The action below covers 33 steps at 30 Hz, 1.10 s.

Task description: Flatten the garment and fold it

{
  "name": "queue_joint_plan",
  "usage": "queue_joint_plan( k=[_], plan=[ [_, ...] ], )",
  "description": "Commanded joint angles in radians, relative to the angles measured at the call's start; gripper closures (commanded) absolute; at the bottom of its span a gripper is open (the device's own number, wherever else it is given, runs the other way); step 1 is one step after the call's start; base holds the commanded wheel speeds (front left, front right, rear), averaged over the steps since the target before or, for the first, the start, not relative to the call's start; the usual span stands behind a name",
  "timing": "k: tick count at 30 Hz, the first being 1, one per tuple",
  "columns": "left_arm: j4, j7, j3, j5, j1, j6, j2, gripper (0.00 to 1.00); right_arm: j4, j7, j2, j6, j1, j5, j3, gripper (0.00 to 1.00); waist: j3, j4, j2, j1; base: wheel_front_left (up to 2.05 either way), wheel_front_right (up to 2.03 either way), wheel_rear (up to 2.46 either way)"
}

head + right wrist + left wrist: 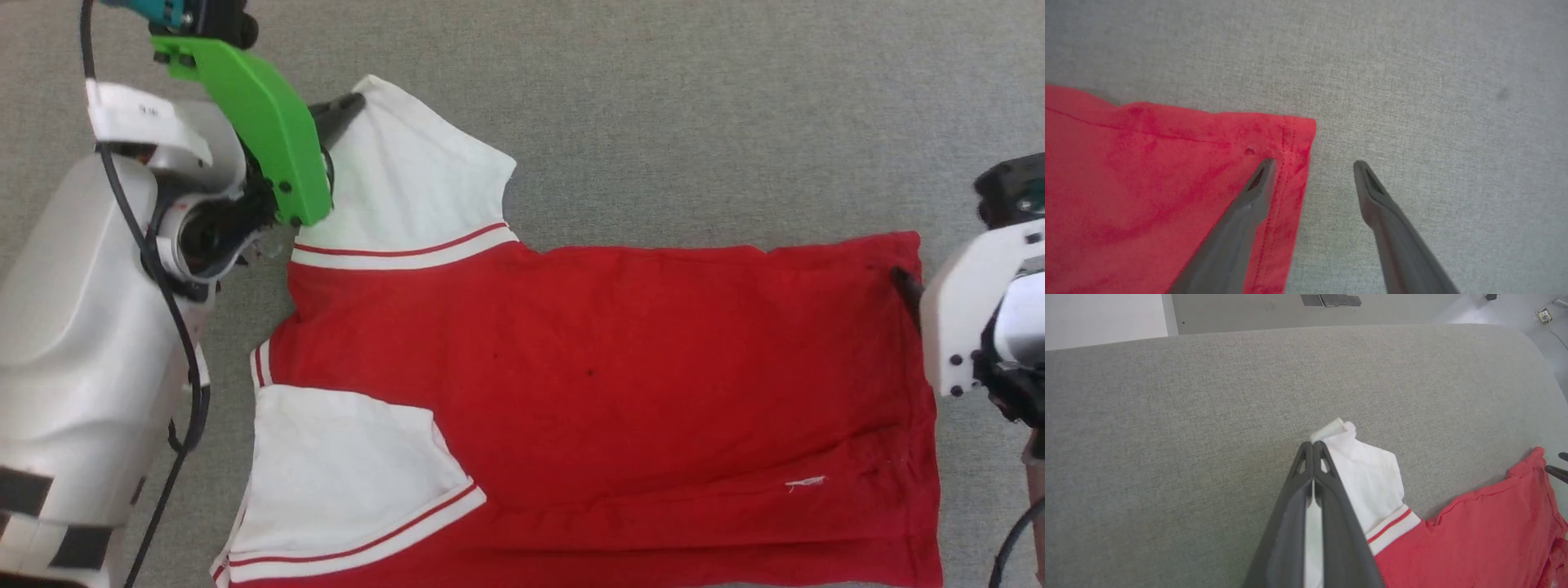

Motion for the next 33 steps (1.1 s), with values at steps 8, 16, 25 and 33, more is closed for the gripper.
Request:
queue_joint_plan(
  k=[8, 16, 25, 33],
  plan=[
    [-0.141, -0.002, 0.012, -0.012, 0.086, 0.029, 0.037, 1.00, 0.090, 0.039, -0.050, -0.002, -0.039, 0.000, 0.101, 0.00, 0.010, 0.018, 0.0000, 0.0000, 0.00, 0.00, 0.00],
    [-0.219, -0.047, 0.042, -0.022, 0.135, 0.033, 0.057, 1.00, 0.102, -0.041, -0.058, -0.002, -0.032, 0.059, 0.038, 1.00, -0.058, 0.017, 0.0000, 0.0000, 0.00, 0.00, 0.00],
    [-0.400, -0.125, 0.124, -0.092, 0.373, 0.089, 0.088, 1.00, 0.055, -0.133, -0.016, -0.002, 0.118, 0.086, -0.018, 1.00, -0.189, 0.017, 0.0000, 0.0000, 0.00, 0.00, 0.00],
    [-0.533, -0.209, 0.215, -0.165, 0.718, 0.188, 0.094, 1.00, 0.077, -0.168, 0.031, -0.002, 0.254, 0.089, -0.057, 1.00, -0.282, 0.032, 0.0000, 0.0000, 0.00, 0.00, 0.00]
  ],
)
